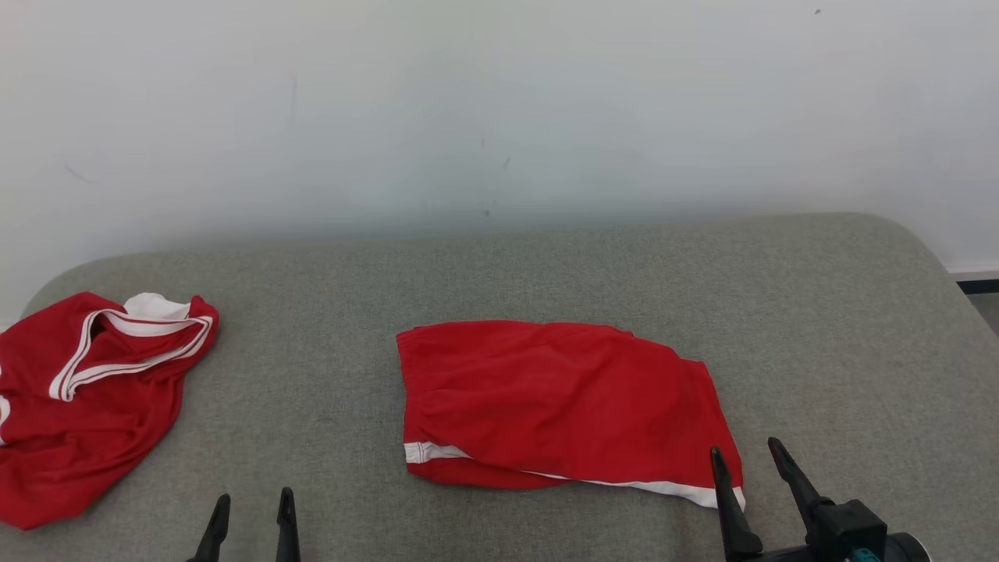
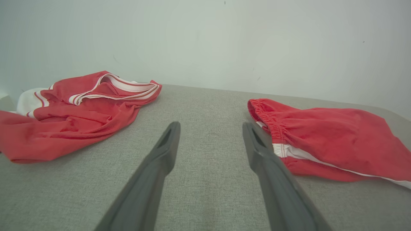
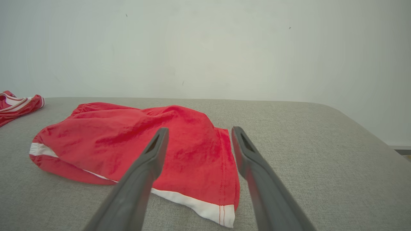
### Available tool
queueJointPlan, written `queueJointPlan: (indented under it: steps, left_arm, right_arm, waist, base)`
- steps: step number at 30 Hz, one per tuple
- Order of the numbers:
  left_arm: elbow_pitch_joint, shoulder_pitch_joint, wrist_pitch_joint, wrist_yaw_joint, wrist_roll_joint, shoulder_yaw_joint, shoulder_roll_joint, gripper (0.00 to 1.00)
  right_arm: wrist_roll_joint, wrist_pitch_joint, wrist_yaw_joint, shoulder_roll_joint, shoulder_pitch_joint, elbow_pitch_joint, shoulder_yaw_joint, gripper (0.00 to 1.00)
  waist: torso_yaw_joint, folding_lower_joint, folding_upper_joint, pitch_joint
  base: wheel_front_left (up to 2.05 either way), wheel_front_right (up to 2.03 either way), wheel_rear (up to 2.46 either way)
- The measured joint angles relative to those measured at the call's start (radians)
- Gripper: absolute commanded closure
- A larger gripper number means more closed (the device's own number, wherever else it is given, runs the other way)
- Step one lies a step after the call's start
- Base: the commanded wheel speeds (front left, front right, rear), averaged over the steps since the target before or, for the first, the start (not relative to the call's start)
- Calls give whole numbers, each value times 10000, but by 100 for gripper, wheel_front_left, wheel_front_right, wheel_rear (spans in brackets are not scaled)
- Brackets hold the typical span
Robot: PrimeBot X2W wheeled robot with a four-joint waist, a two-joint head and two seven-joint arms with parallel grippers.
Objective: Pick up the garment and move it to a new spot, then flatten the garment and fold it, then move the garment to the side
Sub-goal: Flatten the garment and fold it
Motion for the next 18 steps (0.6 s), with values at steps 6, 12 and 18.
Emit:
queueJointPlan:
  steps: [6,12,18]
  left_arm:
    - [228,-31,0,-75,58,-138,-46,0]
    - [974,-521,0,-286,109,-594,-81,0]
    - [2395,-1724,4,-589,109,-1022,-104,0]
  right_arm:
    - [0,0,0,0,-45,21,-6,0]
    - [13,288,0,-2,-291,351,-109,0]
    - [27,1127,0,-2,-677,1106,-153,0]
  waist:
    - [-45,0,0,86]
    - [-172,0,0,321]
    - [-369,0,0,649]
  base:
    - [0,0,0]
    - [0,0,0]
    - [0,0,0]
